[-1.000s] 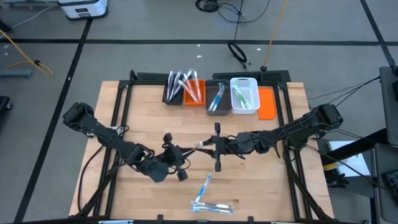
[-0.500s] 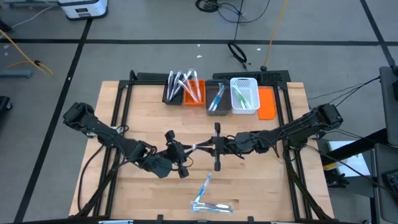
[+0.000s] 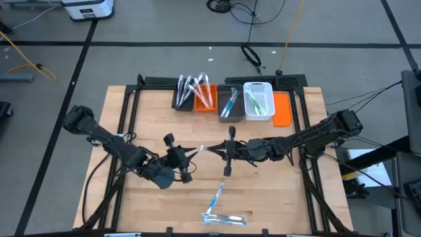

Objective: Pick & Place Toothbrushes
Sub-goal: Put the orange toothbrush into the orange basket

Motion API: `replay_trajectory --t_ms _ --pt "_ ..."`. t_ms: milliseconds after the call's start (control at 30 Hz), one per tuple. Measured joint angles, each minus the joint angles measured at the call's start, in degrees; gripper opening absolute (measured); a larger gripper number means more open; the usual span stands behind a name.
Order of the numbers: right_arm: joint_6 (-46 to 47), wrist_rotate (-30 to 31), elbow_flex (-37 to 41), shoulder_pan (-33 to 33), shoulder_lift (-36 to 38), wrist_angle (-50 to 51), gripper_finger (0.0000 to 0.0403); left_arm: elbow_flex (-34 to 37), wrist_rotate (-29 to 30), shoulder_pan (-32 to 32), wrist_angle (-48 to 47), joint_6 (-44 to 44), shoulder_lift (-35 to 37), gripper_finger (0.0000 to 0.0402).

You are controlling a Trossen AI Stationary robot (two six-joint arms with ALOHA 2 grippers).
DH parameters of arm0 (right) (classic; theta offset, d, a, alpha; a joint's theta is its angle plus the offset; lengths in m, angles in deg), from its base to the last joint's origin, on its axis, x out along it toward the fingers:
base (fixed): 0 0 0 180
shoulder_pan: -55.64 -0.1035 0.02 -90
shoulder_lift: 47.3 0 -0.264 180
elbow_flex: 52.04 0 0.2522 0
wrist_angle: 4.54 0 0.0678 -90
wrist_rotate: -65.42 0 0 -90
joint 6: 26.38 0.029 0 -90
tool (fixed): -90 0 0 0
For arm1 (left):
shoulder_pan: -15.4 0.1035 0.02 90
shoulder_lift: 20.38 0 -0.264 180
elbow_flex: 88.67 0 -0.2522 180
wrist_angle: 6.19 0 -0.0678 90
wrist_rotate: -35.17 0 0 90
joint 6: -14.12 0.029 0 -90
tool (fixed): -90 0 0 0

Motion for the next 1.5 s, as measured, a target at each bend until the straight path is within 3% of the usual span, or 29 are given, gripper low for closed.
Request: replay_trajectory --t_ms 333,600,1300,1500 --pt "1.9 0.1 0.0 0.0 0.0 2.4 0.0001 0.0 2.4 1.1 1.2 0.9 -0.1 0.0063" --pt "3.0 4.9 0.0 2.6 0.0 6.1 0.0001 0.1 2.4 1.8 0.3 2.2 -0.1 0.0063" --pt "12.0 0.6 0.0 25.8 0.0 6.3 0.0000 0.1 -2.9 -2.4 -8.8 -8.5 -1.0 0.0063" --pt "14.3 -4.7 0.0 30.9 -0.7 2.4 0.0000 0.1 -10.2 -2.0 -8.4 -8.5 -2.7 0.0063"
